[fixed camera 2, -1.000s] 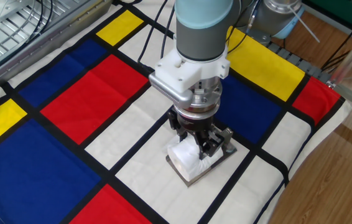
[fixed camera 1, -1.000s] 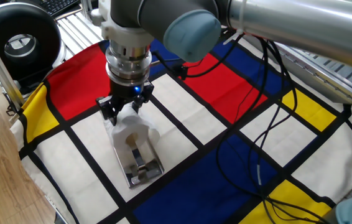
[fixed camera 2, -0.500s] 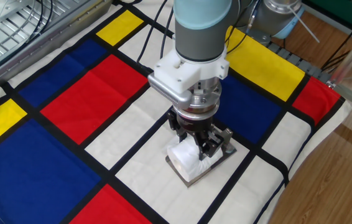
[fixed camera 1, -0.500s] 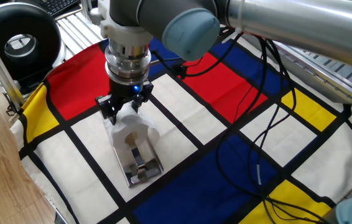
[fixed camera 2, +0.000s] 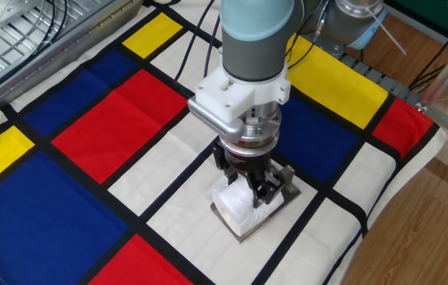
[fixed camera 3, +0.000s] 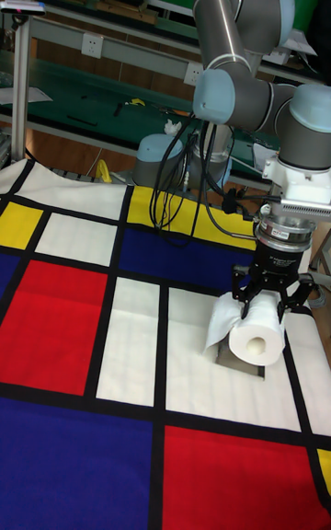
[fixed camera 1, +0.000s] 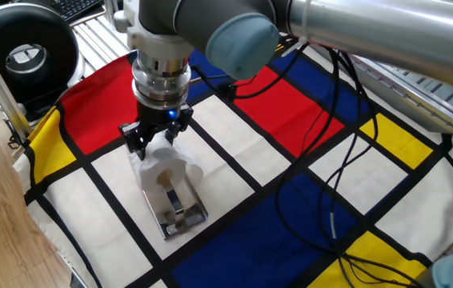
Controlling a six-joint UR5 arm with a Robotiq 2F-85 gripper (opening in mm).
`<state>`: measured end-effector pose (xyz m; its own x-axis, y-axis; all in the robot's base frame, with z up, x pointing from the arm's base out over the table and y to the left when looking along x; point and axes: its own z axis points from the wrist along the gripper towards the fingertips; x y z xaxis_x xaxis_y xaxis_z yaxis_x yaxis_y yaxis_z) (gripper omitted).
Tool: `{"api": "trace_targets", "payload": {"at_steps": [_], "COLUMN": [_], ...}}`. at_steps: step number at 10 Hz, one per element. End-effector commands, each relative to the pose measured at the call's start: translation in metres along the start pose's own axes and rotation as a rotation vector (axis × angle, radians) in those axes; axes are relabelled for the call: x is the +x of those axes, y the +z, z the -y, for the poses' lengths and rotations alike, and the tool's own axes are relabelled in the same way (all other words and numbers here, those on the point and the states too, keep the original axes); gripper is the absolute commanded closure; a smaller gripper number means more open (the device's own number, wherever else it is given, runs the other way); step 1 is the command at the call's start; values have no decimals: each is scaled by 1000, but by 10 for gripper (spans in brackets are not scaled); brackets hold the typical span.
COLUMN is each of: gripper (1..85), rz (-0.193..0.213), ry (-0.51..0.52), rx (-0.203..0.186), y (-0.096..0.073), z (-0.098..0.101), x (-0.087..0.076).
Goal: Put the toilet paper on its holder
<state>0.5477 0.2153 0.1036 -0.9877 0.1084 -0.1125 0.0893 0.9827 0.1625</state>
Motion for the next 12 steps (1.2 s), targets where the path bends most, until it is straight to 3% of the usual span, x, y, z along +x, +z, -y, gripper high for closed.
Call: {"api": "trace_targets", "payload": {"at_steps": [1,5,12], "gripper": [843,843,843], "rz": [10,21,24], "ry": [5,4,13], "rx": [-18,-18,-12], "y": [9,17,17], "z": [-4,-3,-1], "x": [-6,-10,-2]}}
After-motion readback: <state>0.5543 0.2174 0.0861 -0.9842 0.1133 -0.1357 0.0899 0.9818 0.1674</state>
